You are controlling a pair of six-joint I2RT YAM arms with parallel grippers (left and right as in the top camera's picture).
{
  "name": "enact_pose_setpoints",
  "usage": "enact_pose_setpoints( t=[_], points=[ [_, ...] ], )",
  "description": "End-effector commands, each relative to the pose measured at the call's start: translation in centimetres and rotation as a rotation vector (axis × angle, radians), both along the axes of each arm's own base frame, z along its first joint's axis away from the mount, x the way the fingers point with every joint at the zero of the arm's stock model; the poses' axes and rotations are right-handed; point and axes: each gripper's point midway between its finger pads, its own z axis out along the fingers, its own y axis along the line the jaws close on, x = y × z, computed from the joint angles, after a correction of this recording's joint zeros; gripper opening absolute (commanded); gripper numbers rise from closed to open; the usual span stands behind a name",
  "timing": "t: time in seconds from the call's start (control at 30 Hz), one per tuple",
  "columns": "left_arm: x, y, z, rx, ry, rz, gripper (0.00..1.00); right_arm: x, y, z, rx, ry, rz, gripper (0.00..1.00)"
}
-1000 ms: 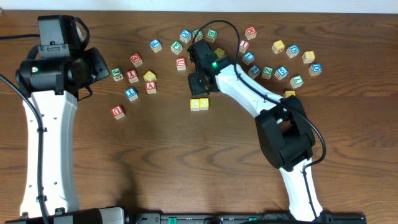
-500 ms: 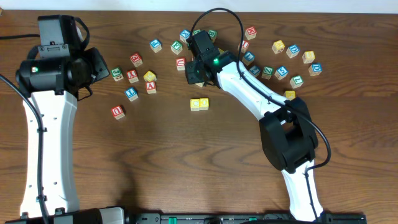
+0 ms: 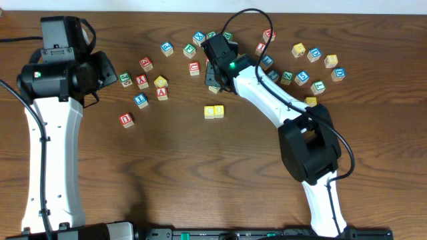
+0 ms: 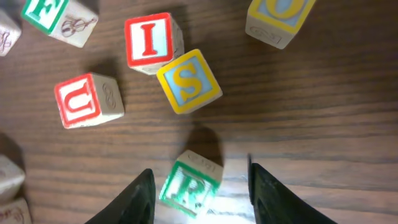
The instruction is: Spell out CORL
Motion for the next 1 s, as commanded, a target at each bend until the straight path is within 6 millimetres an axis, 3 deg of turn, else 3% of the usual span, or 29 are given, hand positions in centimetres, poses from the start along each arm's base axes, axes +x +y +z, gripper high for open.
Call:
enact_pose_setpoints(
  t=[0.0,0.33,0.5,0.6,0.97],
  points=[
    [0.1,0.2,-0.1,0.015,0.008,0.000,0.40,0.3,0.3,-2.3,0.033,0.034,-0.070,0.42],
    [0.1,0.2,-0.1,0.015,0.007,0.000,0.40,1.0,0.9,-2.2,0.064,0.008,-0.076,0.45],
    [0.1,0.2,-0.1,0.015,0.008,0.000,0.40,0.4,1.5,-3.6,0.077,0.049,-0.056,0.41],
    [0.1,0.2,-0.1,0.015,0.008,0.000,0.40,-0.2,1.2,-4.7,0.058,0.081,-0.056,0.40],
    [0.0,0.2,-0.2,0.015,0.012,0.000,0.40,-0.6,0.1,-5.1,0.002,0.103,-0.005,0.34]
  ],
)
